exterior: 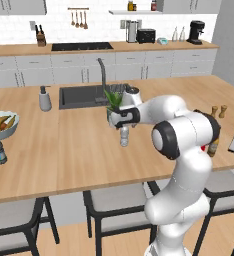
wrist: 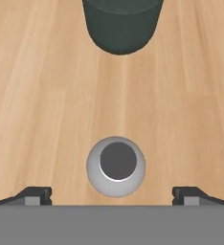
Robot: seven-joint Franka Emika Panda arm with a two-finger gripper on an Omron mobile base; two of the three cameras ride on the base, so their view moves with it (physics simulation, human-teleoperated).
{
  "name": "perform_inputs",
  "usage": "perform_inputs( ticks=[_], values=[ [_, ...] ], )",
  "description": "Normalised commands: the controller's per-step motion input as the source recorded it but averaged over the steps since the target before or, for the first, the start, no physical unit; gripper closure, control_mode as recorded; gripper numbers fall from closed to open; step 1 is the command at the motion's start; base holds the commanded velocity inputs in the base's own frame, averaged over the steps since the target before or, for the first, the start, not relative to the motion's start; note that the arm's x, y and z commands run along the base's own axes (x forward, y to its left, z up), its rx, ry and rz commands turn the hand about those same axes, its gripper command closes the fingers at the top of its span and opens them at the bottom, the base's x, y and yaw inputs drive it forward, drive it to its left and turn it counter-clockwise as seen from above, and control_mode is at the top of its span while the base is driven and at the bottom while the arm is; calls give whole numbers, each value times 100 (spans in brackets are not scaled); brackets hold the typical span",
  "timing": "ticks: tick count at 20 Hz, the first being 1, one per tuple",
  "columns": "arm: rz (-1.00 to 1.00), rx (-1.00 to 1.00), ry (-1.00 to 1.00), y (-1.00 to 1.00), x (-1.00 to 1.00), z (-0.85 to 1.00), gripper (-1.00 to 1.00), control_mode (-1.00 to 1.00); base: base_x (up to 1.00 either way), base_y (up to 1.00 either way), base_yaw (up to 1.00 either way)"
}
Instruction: Move the plastic bottles in the middle to the plastics group, and the glass bottles in the middle to the glass group.
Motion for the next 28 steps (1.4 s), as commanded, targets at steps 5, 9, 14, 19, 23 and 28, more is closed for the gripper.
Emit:
perform_inputs(
  ticks=[5,9,14,19,23,28],
  values=[
    [0,-2,0,0,4,-21,-100,-100,0,0,0],
    [0,-1,0,0,8,-13,-100,-100,0,0,0],
    [0,0,-1,0,9,-11,-100,-100,0,0,0],
    [0,0,-3,0,10,-1,-100,-100,0,0,0],
    [0,0,-7,0,3,0,-100,-100,0,0,0],
    [0,0,-7,0,0,0,-100,-100,0,0,0]
  ],
)
